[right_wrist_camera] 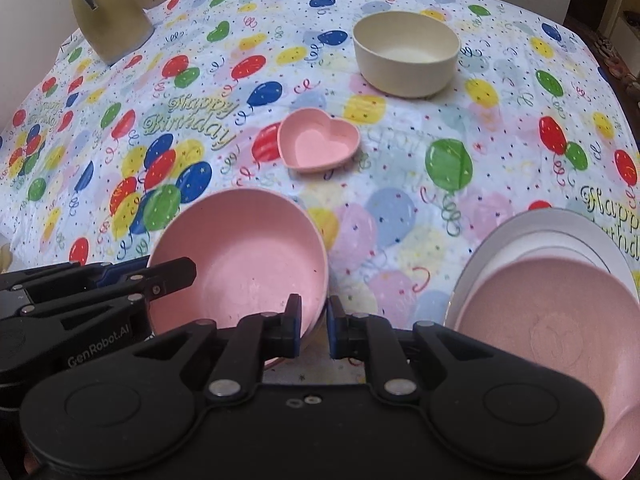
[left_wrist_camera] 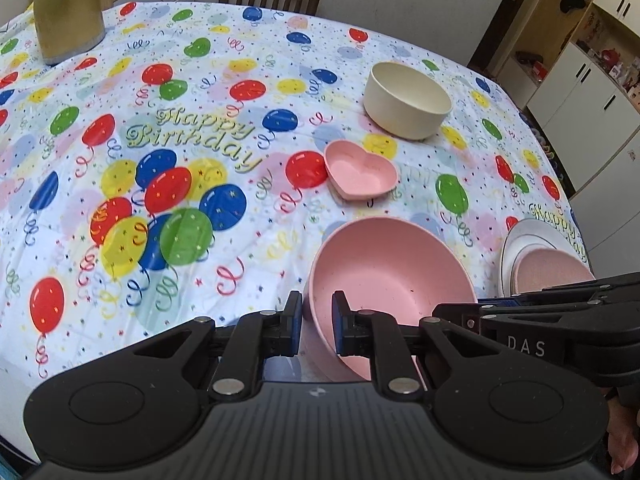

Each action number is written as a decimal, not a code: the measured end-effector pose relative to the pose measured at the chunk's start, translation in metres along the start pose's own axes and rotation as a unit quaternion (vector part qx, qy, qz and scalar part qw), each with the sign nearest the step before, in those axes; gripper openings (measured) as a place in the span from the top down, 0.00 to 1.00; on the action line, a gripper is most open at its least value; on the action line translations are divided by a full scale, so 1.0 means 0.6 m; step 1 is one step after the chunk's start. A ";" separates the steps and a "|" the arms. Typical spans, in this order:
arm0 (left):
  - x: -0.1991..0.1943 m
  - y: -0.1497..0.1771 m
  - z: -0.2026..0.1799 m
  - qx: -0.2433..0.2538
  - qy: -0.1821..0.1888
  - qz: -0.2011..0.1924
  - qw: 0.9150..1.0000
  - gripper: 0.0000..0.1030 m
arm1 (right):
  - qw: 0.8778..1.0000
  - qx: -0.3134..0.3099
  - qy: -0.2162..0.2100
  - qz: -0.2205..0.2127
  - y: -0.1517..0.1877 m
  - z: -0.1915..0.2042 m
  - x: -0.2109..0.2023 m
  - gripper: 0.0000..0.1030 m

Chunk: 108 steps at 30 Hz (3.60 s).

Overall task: Organize plates and bowls
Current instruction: 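Lift the pink bowl and carry it beside the plate stack, then lower the pink bowl, open both grippers and move to the cream bowl, then close both grippers on the cream bowl rim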

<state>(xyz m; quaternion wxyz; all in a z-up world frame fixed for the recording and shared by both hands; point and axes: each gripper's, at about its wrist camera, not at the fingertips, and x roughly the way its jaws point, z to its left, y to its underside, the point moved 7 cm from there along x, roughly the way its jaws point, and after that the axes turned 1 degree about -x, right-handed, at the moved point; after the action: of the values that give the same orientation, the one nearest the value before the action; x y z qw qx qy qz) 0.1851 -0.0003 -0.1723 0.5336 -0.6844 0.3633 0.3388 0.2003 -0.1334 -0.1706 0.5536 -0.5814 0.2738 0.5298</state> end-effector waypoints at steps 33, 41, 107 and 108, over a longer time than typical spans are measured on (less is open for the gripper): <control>-0.024 0.010 -0.011 -0.028 -0.033 -0.032 0.999 0.85 | 1.000 -0.017 -0.004 -0.021 0.016 -0.032 -0.037 0.87; -0.056 -0.006 -0.051 -0.026 -0.035 -0.063 0.997 0.81 | 0.997 -0.048 -0.014 -0.054 0.009 -0.040 -0.085 0.86; 0.247 -0.368 -0.083 0.089 0.031 -0.034 0.995 0.26 | 0.992 0.004 0.069 -0.109 -0.335 -0.216 0.068 0.23; 0.252 -0.368 -0.083 0.086 0.033 -0.031 0.995 0.27 | 0.992 0.008 0.066 -0.105 -0.334 -0.217 0.073 0.24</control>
<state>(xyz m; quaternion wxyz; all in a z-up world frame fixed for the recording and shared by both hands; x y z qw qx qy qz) 0.4550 -0.0326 -0.1842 0.5886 -0.6577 0.3871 0.2666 0.4347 -0.1956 -0.1627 0.5918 -0.6360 0.2509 0.4270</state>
